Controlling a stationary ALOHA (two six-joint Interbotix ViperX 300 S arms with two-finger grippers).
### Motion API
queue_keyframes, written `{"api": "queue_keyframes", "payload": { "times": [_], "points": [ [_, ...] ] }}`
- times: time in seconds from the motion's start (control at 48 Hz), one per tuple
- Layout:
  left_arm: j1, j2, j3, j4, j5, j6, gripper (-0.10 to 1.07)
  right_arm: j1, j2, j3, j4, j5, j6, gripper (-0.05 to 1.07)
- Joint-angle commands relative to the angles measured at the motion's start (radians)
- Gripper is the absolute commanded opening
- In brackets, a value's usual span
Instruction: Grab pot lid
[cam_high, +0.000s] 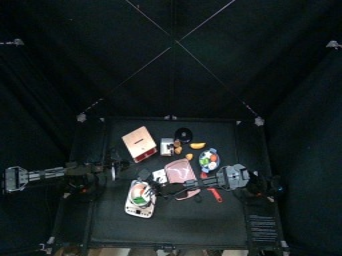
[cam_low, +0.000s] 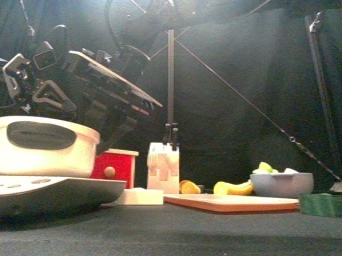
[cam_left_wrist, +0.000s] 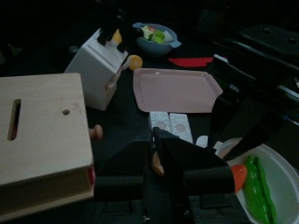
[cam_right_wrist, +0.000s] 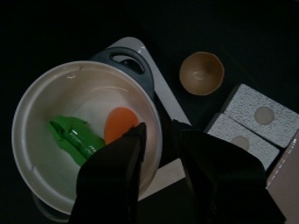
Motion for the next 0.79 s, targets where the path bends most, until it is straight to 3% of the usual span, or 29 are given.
{"api": "queue_keyframes", "payload": {
  "times": [0.0,0.188,0.417,0.771],
  "points": [
    [0.002,0.003,-0.014,-0.003,-0.005,0.002,0.55,-0.002,-0.083,-0.031,-0.021,0.020,-0.003,0.71],
    [0.002,0.003,-0.014,-0.002,-0.005,0.002,0.55,0.002,-0.196,-0.005,-0.087,0.087,-0.008,0.71],
    [-0.002,0.003,-0.011,-0.002,-0.005,0.002,0.55,-0.011,-0.341,0.104,-0.126,0.179,-0.008,0.71],
    [-0.003,0.003,-0.014,-0.003,-0.005,0.002,0.55,-0.152,-0.589,0.302,-0.130,0.183,-0.006,0.71]
  ]
}}
